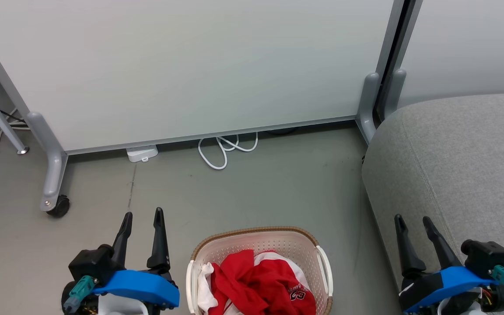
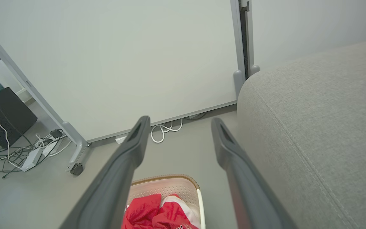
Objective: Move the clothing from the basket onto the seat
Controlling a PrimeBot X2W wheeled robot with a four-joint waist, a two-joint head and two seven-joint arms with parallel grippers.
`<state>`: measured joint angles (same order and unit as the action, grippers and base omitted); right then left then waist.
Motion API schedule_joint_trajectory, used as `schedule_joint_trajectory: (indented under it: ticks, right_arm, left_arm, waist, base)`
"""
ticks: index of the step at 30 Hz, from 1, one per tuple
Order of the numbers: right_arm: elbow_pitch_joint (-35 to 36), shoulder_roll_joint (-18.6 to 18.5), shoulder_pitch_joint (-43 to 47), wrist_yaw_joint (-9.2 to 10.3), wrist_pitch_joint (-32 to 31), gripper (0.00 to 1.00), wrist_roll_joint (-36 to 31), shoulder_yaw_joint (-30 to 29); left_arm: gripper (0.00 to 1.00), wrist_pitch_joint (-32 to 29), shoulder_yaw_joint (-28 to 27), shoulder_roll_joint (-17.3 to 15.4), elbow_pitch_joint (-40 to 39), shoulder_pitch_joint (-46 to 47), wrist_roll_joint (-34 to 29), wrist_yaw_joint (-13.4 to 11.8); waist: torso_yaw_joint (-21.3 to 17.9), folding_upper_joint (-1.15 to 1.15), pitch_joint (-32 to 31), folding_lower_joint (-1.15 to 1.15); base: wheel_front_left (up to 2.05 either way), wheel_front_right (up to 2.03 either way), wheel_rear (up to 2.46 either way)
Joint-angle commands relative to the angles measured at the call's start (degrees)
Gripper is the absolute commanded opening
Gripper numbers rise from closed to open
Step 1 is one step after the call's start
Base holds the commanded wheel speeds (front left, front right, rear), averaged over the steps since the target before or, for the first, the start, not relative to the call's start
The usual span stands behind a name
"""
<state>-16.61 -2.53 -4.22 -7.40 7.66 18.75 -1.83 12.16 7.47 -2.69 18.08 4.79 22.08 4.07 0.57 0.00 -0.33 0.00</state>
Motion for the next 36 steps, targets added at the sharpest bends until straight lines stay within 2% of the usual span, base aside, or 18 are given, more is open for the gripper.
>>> schedule_joint_trajectory:
  ticks: [1,26,36]
  right_arm:
    - [0.1,-0.5,-0.1,-0.13,0.3,1.00,-1.4,0.0]
    - [-1.0,-0.5,-0.4,-0.10,2.6,1.00,-11.3,-0.1]
    - [-1.1,-0.5,-0.5,-0.10,2.6,1.00,-11.1,-0.1]
  left_arm:
    - [1.00,0.5,0.1,-0.3,-0.4,0.7,-1.2,0.0]
    - [1.00,3.2,1.7,-0.3,0.7,0.5,-10.3,-0.8]
    - [1.00,3.1,1.7,-0.3,0.8,0.4,-9.7,-1.0]
  waist:
    - [0.0,0.00,0.0,0.00]
    - [0.1,0.00,-0.1,0.00]
    - [0.1,0.00,-0.1,0.00]
  base:
    - [0.00,0.00,0.00]
    - [0.00,0.00,0.00]
    - [0.00,0.00,0.00]
